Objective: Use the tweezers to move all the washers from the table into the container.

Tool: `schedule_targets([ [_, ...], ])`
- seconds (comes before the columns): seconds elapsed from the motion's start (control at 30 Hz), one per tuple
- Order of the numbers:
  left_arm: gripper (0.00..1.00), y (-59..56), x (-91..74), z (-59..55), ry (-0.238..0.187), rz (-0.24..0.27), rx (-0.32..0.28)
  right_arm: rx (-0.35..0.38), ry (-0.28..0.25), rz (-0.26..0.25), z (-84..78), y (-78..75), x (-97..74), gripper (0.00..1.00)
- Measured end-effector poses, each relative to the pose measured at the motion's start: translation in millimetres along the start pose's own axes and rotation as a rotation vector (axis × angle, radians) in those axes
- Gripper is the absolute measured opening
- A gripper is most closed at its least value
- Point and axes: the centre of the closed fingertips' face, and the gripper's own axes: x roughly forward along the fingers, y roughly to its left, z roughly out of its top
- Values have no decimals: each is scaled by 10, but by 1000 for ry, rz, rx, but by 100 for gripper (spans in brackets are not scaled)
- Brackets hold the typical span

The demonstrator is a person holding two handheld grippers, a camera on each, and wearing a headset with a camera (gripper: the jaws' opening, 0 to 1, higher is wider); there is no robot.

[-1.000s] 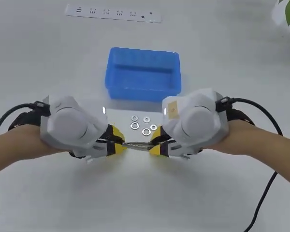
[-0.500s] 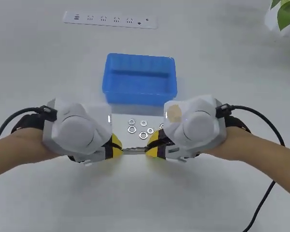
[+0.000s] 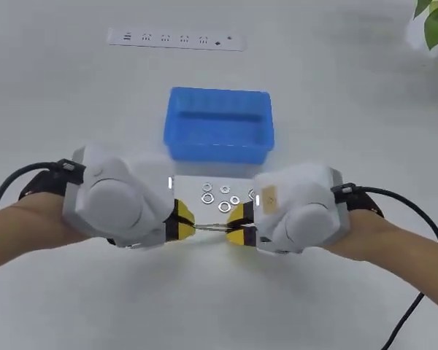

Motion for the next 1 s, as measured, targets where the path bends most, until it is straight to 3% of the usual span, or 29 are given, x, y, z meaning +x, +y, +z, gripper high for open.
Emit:
schedule_targets([
  [0.1, 4, -9, -58, 106, -13, 6, 19, -1, -64, -12, 36, -3, -44, 8],
  [0.17, 4, -18, -86, 201, -27, 10, 30, 44, -117, -22, 52, -5, -84, 8],
  [0.4, 4, -14, -106, 493, -66, 12, 73, 64, -178, -56, 40, -18, -171, 8],
  [0.63, 4, -35, -51, 775, -138, 3, 90, 70, -206, -98, 3, -23, -256, 8],
  [1.0, 5, -13, 40, 975, -219, -2, 86, 102, -218, -103, -51, -38, -313, 7],
])
